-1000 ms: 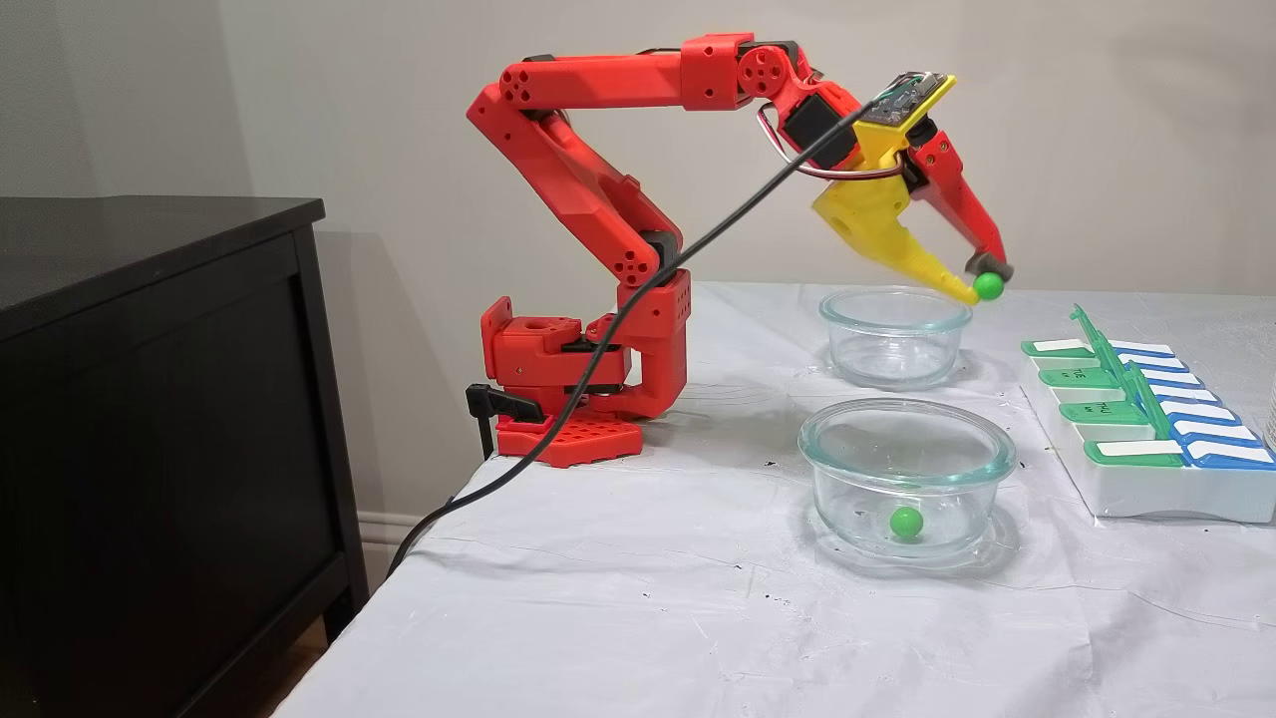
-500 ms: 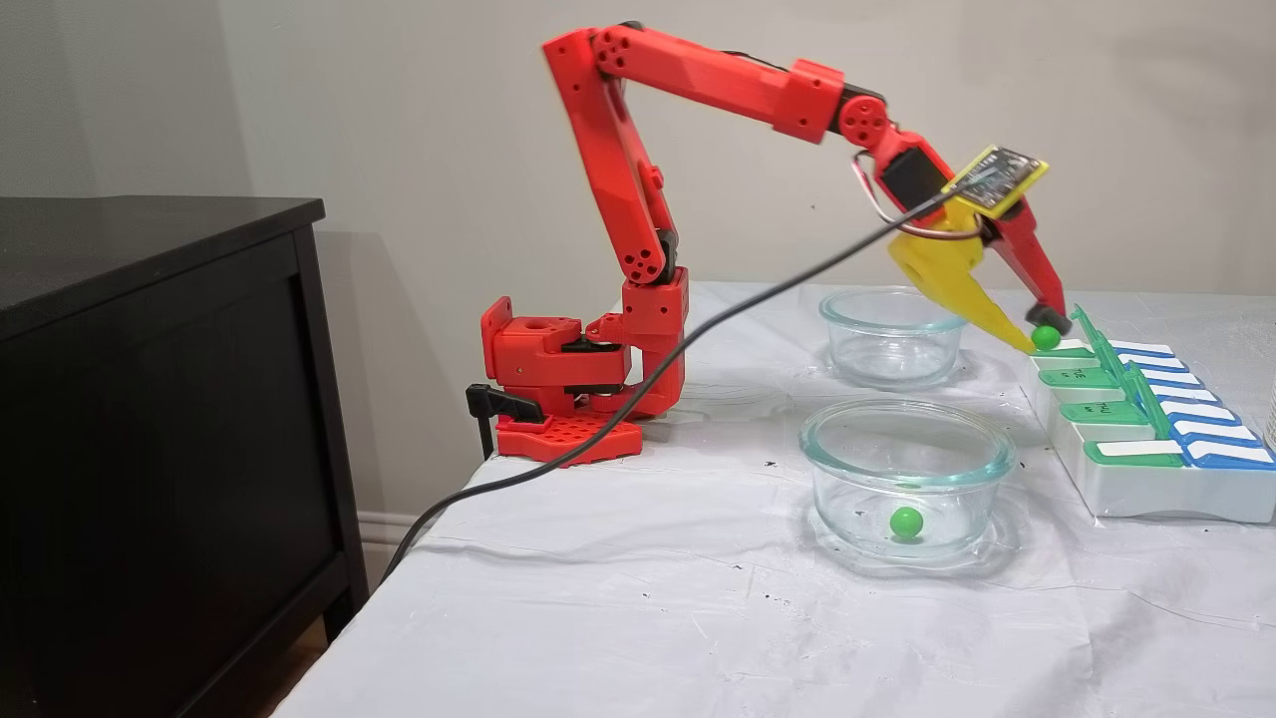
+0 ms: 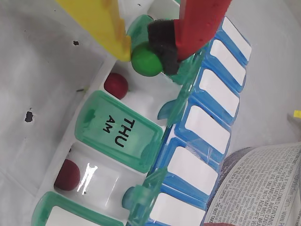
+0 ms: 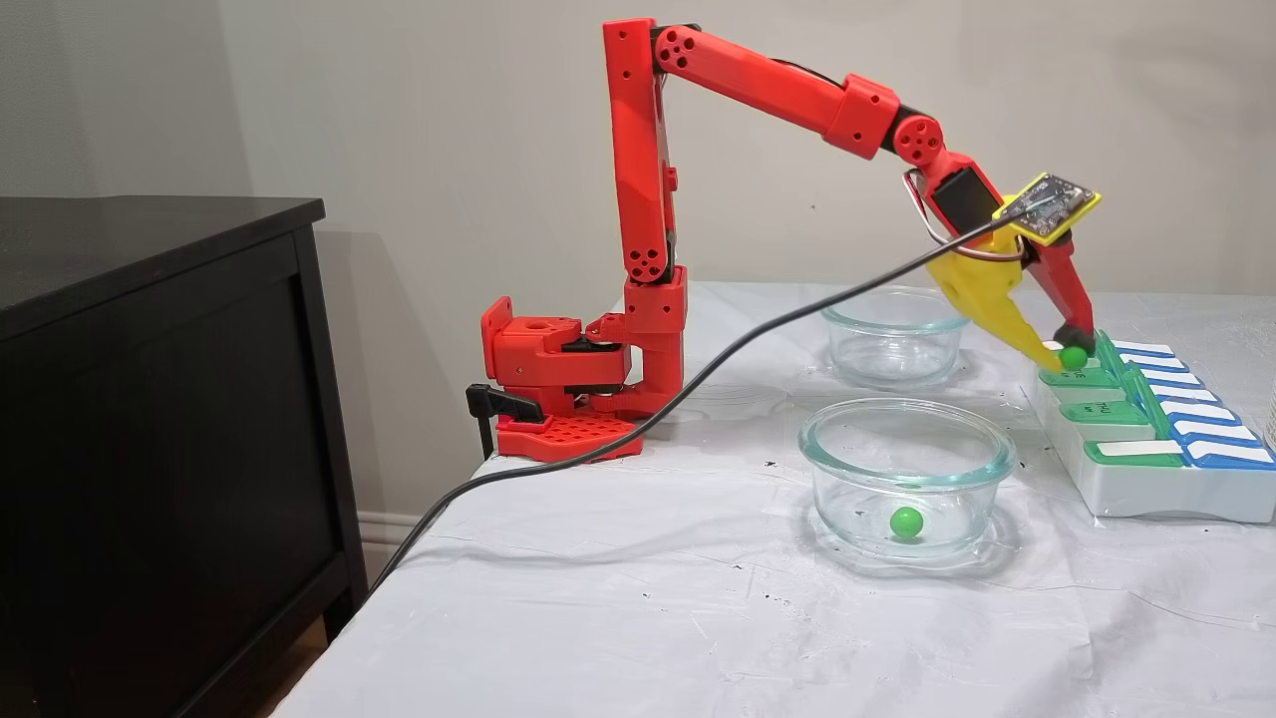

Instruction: Sort medicines into box.

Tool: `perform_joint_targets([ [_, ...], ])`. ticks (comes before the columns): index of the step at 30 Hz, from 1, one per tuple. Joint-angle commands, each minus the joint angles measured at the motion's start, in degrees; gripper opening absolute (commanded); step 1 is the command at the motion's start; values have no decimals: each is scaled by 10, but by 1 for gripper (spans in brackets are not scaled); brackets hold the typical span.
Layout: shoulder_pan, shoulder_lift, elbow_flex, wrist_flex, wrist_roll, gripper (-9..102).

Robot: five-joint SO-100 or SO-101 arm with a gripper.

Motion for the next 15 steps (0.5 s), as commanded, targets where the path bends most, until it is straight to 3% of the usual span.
perform_joint_targets([
  [1, -2, 2, -83, -18, 5, 0],
  [15, 18, -18, -81, -49, -10, 0],
])
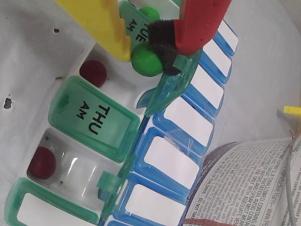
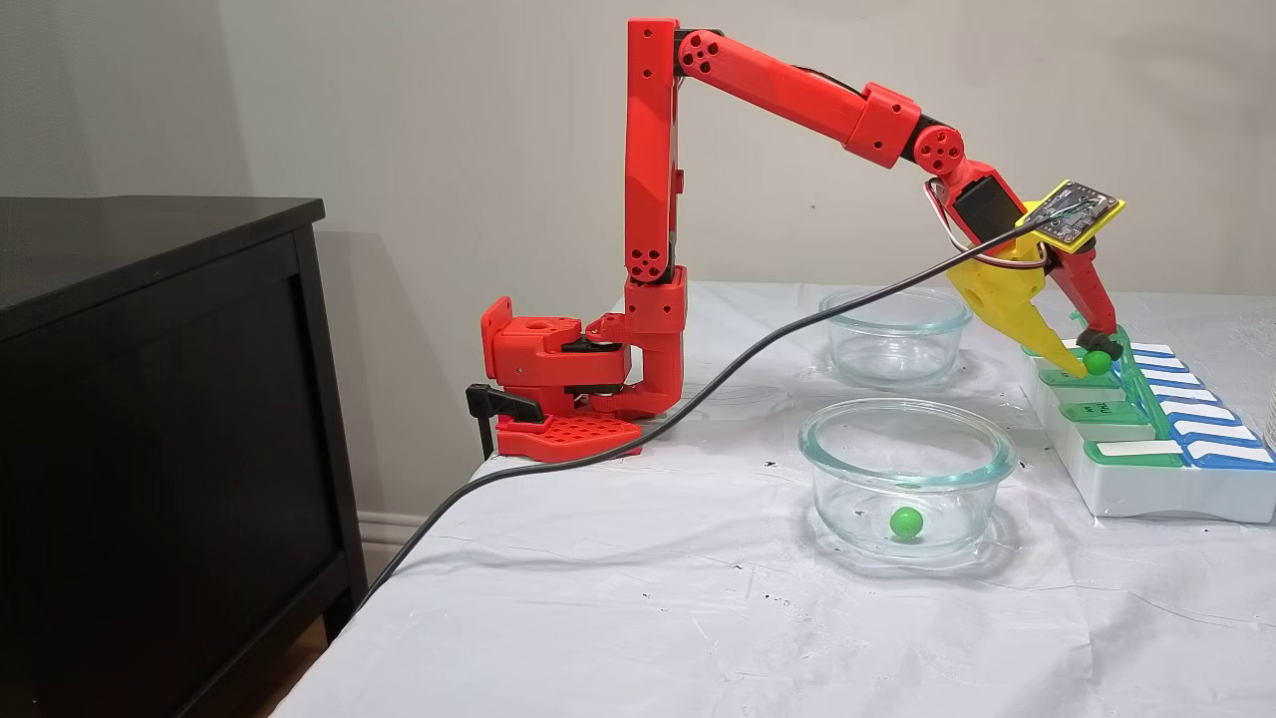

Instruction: Sort medicines into box.

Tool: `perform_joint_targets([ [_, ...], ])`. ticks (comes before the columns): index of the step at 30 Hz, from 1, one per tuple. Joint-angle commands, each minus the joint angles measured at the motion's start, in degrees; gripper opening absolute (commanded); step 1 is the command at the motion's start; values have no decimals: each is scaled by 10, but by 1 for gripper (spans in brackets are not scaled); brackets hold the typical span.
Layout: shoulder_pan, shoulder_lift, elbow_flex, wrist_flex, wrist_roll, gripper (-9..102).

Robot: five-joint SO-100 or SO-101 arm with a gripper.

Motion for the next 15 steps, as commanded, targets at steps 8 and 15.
perform_joint_targets([
  [8, 23, 16, -33, -24, -39, 11],
  [15, 29, 20, -22, -28, -50, 14],
])
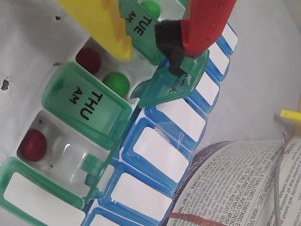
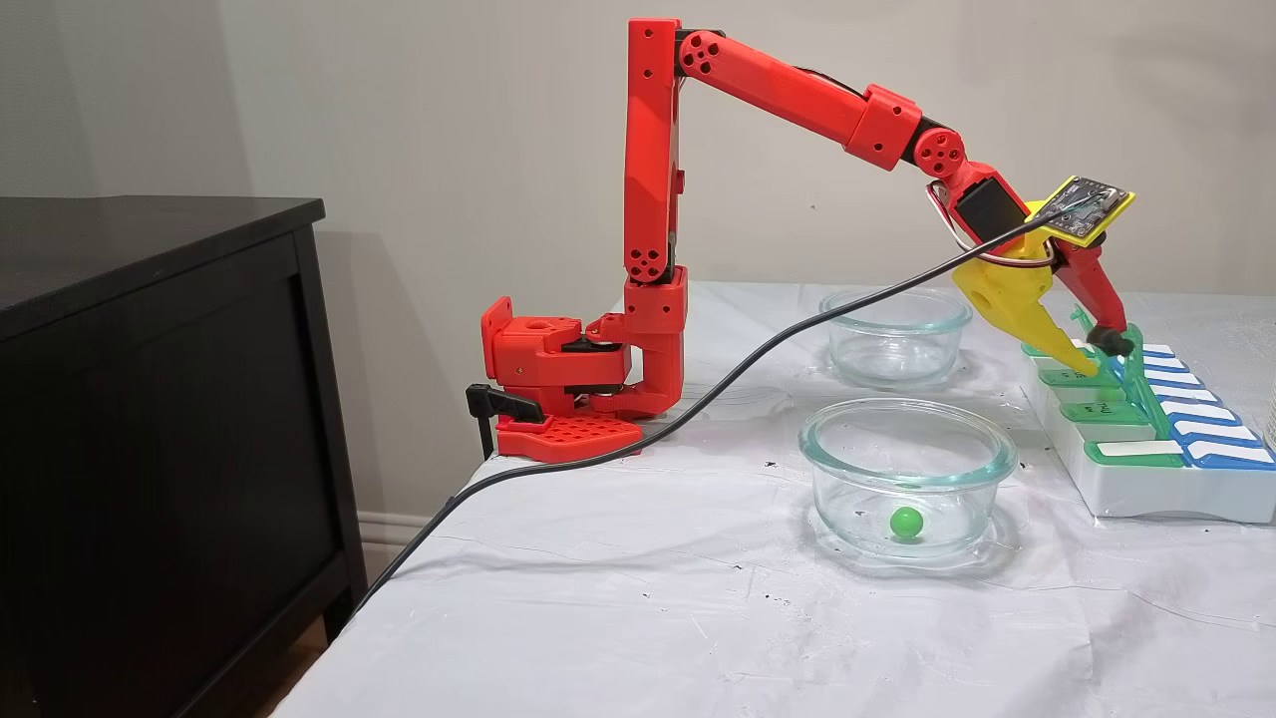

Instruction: Sort medicines into box.

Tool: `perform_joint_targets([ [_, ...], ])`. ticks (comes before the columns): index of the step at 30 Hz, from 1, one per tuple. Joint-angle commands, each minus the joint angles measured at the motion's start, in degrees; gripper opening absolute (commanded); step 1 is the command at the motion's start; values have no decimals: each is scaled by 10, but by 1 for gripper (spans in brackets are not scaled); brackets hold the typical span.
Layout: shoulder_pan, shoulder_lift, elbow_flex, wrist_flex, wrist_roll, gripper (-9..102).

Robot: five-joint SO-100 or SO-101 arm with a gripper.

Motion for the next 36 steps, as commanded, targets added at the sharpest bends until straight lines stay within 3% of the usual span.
perform_joint_targets([
  [1, 13, 25, -21, -11, -6, 15],
  [7, 13, 52, -10, 8, -16, 14],
  [12, 8, 104, -12, 145, -40, 10],
  [14, 7, 143, 18, 153, -45, 0],
  [19, 18, 248, 91, 154, -54, 0],
  [25, 67, 206, -9, 329, -108, 0],
  [31, 140, 168, -77, 388, -185, 0],
  [36, 191, 46, -192, 558, -318, 0],
])
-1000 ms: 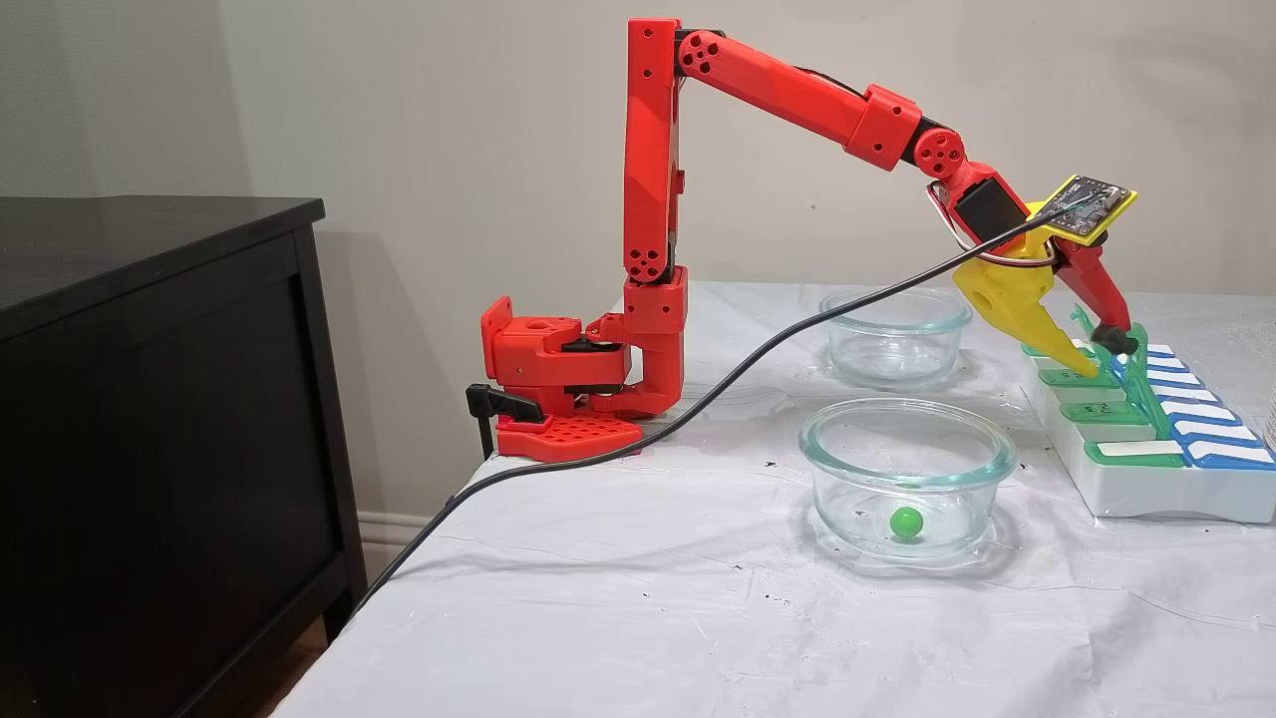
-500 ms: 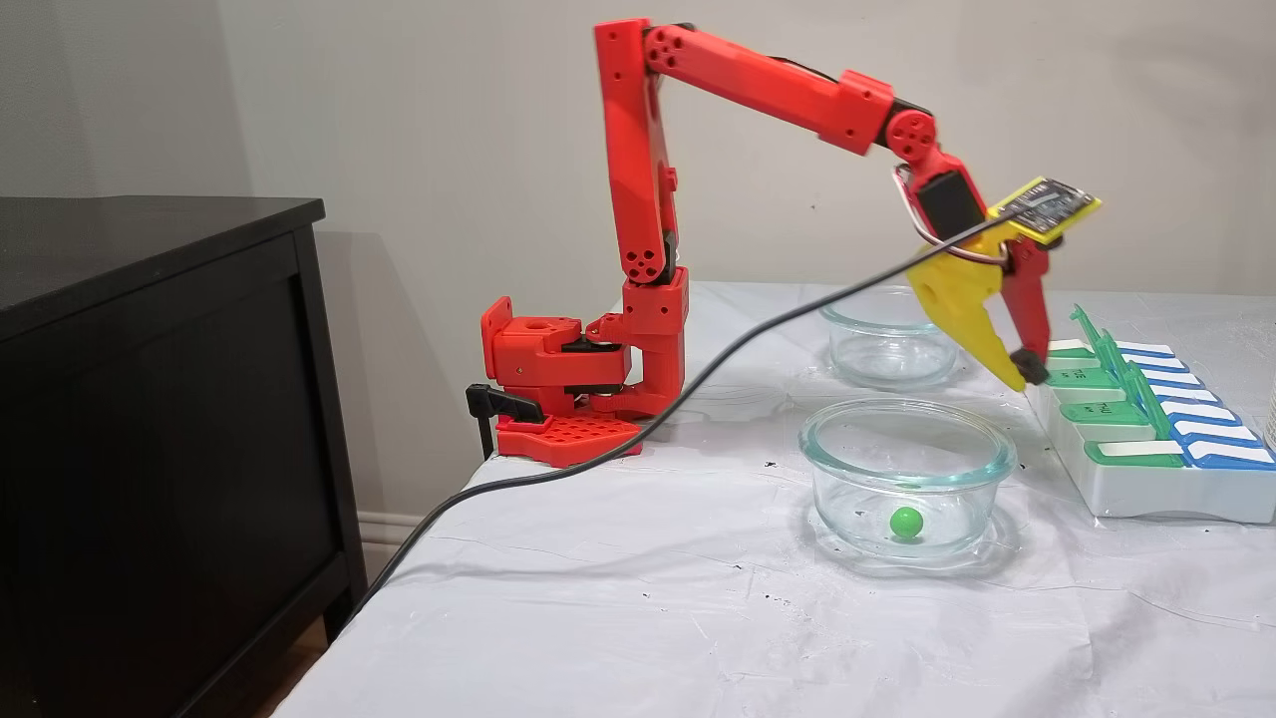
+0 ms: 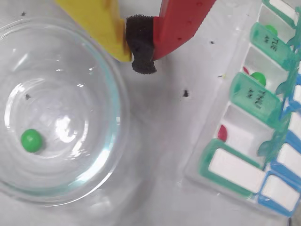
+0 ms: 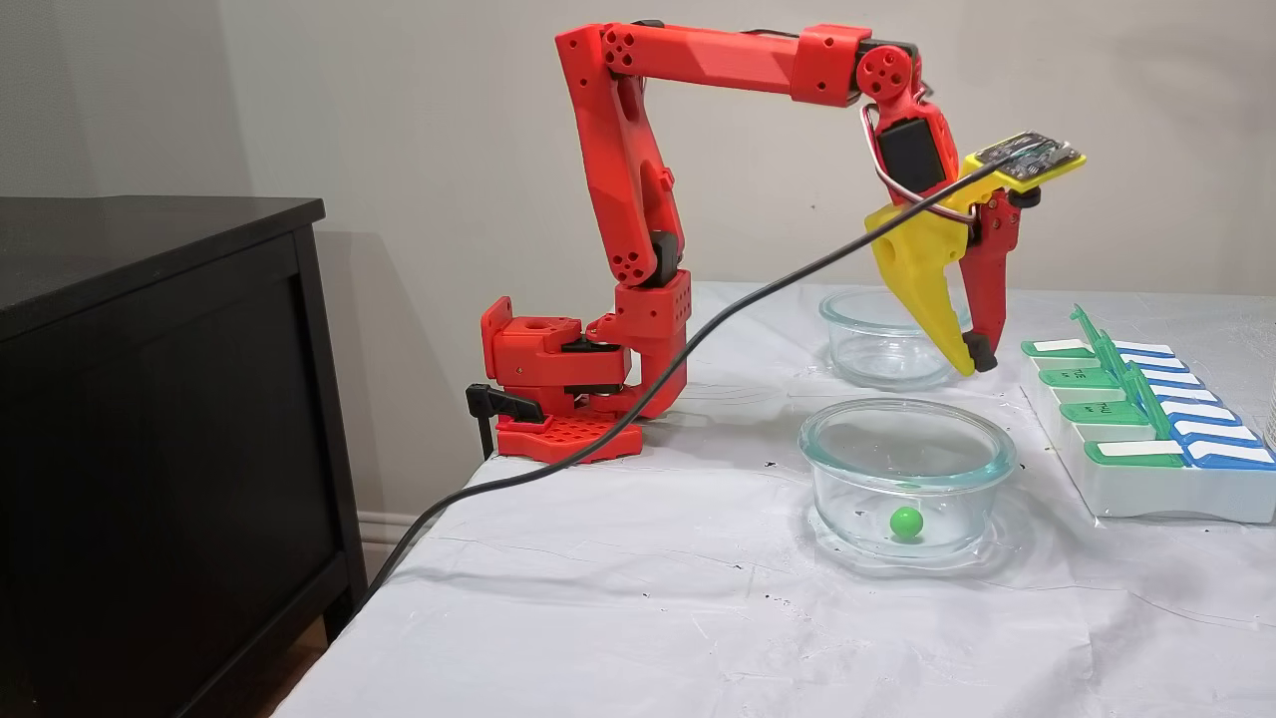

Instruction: Sort medicines into box.

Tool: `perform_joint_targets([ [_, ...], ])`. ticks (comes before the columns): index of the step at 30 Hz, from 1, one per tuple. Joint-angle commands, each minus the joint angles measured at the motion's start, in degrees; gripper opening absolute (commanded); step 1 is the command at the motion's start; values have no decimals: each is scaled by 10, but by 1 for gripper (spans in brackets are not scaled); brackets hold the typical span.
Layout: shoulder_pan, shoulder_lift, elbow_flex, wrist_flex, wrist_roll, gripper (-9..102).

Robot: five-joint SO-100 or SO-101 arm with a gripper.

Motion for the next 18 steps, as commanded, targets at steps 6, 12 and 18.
perform_joint_targets([
  [6, 64, 14, -52, 34, -143, 0],
  [12, 119, 64, -5, -8, -204, 0],
  [18, 144, 56, 24, -9, -250, 0],
])
